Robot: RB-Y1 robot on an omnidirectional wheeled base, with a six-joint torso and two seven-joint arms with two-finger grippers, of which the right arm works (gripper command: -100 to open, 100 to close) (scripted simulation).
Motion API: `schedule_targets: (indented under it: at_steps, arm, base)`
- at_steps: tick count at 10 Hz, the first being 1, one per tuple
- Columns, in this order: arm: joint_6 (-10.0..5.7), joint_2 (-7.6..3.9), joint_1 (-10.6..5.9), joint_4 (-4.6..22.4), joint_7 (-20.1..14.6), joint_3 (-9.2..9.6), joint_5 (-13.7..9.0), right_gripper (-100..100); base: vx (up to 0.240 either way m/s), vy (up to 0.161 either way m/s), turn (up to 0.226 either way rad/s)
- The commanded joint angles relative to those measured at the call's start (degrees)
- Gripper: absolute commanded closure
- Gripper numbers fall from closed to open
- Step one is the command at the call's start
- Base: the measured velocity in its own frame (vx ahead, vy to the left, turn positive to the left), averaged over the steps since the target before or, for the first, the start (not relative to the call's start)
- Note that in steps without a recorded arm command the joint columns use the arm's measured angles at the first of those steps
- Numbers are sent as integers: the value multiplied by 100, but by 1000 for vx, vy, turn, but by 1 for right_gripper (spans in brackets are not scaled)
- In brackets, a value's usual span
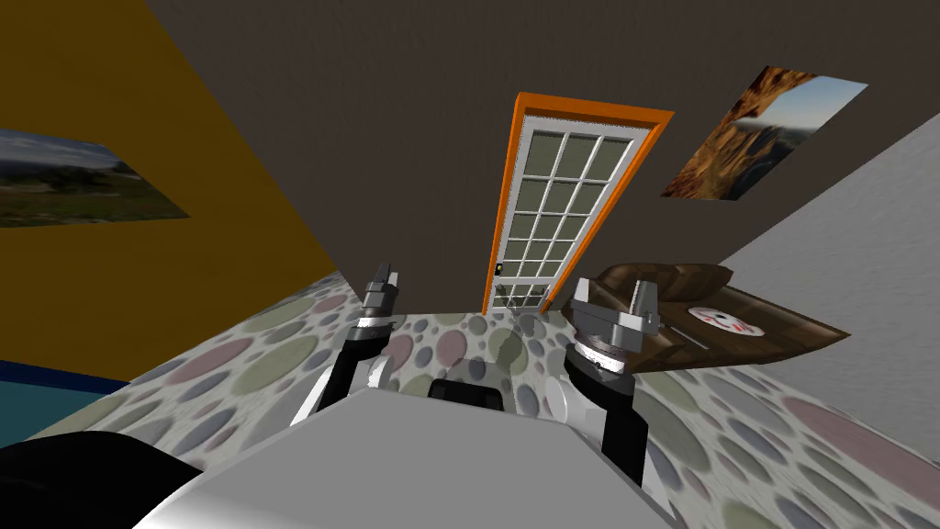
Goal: Pull the door open
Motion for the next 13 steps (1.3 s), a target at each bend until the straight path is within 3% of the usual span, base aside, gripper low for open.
schedule_targets:
  at_steps: [1, 7, 13]
  arm:
    - [-44, -66, -66, 228, 176, -25, 67, -100]
    - [-178, -234, -269, 924, 712, -99, 273, -100]
    - [-350, -406, -531, 1822, 1403, -196, 539, -100]
  base:
    - [-12, -33, -8]
    - [116, 8, 7]
    - [87, 0, 5]
